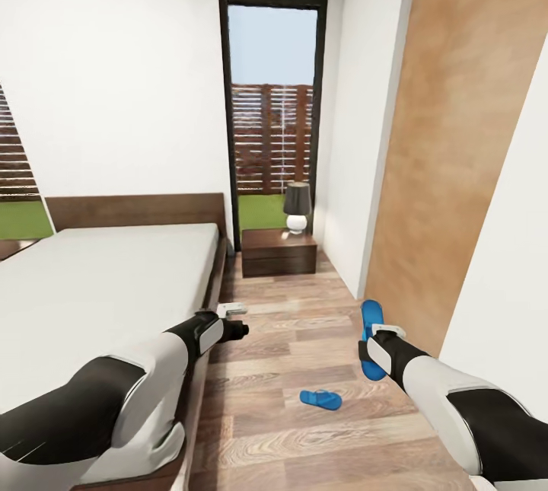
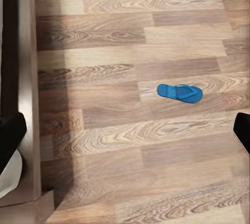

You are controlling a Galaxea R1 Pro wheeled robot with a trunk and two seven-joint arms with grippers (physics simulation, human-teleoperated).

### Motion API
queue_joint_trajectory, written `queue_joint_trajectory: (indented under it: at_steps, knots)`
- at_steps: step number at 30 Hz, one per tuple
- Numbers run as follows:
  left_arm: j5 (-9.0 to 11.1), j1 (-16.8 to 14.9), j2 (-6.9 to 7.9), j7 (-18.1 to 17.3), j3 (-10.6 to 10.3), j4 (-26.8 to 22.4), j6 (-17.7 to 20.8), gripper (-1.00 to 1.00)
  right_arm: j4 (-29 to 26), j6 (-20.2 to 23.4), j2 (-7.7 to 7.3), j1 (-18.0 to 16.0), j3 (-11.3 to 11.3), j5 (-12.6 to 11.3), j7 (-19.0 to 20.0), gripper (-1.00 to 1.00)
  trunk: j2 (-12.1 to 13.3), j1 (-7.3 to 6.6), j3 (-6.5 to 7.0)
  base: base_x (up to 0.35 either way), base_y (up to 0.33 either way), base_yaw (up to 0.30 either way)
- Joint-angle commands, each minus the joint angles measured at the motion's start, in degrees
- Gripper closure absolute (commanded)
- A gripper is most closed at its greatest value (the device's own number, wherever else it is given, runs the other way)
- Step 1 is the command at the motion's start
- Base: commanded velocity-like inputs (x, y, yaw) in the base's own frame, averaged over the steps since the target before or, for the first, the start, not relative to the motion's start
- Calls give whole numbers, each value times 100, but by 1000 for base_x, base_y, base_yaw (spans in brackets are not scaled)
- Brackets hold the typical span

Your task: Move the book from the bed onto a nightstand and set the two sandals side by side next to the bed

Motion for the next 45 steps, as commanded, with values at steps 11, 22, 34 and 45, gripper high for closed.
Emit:
queue_joint_trajectory:
  at_steps: [11,22,34,45]
  knots:
    - [62,-1,-7,19,-41,10,10,-100,-17,38,-3,0,53,-50,-21,100,-4,3,-7,226,-249,0]
    - [63,0,-7,11,-38,10,16,-100,-16,40,-3,0,57,-52,-20,100,-4,3,-7,63,-38,0]
    - [62,0,-7,9,-39,10,18,-100,-14,54,-3,0,54,-56,-30,100,-4,3,-7,285,-73,0]
    - [62,0,-17,-11,-40,10,18,-100,-14,64,-3,0,53,-58,-37,100,-4,3,-7,62,-18,0]
